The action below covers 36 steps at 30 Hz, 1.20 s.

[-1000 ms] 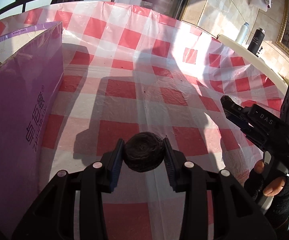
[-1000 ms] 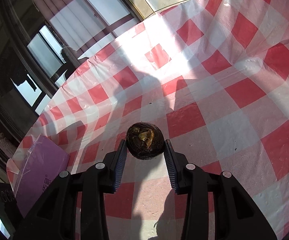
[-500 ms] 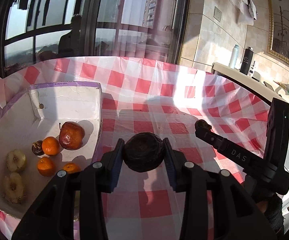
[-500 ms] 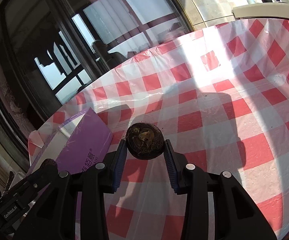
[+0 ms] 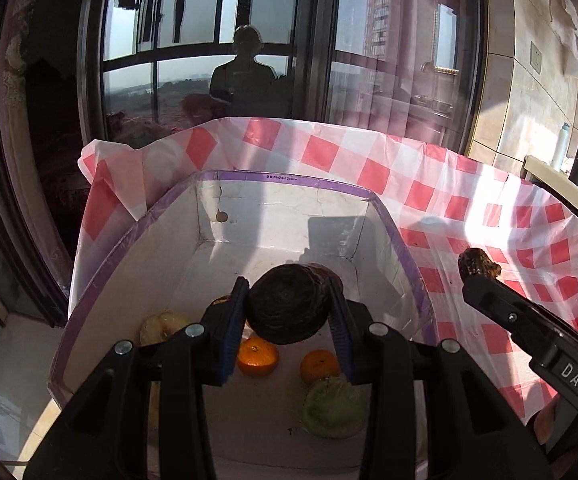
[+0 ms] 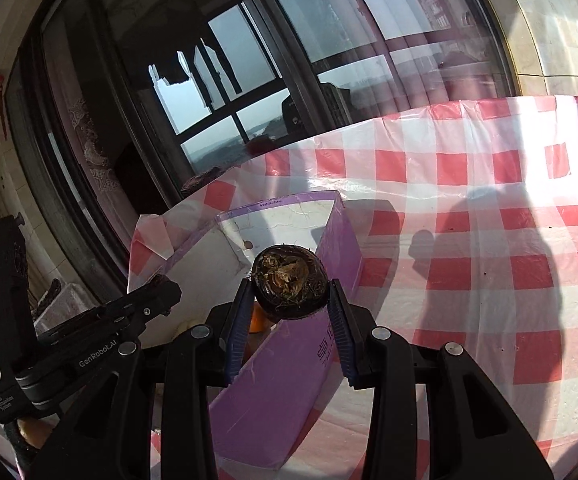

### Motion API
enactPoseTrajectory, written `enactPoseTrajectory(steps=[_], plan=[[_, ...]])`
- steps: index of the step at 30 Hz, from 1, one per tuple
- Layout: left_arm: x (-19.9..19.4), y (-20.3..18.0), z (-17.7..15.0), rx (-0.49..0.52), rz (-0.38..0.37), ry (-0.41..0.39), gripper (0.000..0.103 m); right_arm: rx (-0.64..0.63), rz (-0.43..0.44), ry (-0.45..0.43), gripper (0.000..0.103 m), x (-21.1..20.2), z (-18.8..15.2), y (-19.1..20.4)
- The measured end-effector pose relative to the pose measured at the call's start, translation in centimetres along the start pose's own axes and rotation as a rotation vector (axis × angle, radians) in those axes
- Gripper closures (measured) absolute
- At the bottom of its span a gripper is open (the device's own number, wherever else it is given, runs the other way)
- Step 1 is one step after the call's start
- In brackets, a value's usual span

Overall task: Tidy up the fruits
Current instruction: 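Lower both dates into the box and open both grippers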

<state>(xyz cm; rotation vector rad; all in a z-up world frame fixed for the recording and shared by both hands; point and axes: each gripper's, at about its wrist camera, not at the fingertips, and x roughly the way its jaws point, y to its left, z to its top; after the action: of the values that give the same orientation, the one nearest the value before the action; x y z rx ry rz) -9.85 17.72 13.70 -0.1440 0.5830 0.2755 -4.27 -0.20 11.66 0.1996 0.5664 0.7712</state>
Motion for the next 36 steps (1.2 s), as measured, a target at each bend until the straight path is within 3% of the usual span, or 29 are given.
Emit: enactPoseTrajectory(steps=[5, 9, 14, 20, 29, 36], plan=[[1.7, 3.5, 1.8, -0.025, 0.057, 0.040, 0.064, -0.088, 0.007, 0.054, 0.065, 2.8, 0.7, 3.0], [3.7, 5.2, 3.0, 0.001, 0.076, 0.101, 0.064, -0.179, -0.042, 0.160, 0.065, 6.1, 1.1, 4.8], [7.1, 6.0, 3.2, 0.012, 0.009, 0.288, 0.064, -0.310, -0.131, 0.384, 0.065, 10.8, 0.3, 6.3], [9.7, 5.8, 2.4, 0.027, -0.017, 0.452, 0.064, -0.521, -0.286, 0.515, 0.065, 13.4, -1.1, 8.1], [9.5, 6.1, 1.8, 0.011, -0.054, 0.467, 0.063, -0.584, -0.333, 0.533, 0.064, 14.1, -1.7, 8.0], [9.1, 6.4, 1.9, -0.005, -0.075, 0.444, 0.056, -0.547, -0.279, 0.526, 0.055, 13.7, -1.4, 8.0]])
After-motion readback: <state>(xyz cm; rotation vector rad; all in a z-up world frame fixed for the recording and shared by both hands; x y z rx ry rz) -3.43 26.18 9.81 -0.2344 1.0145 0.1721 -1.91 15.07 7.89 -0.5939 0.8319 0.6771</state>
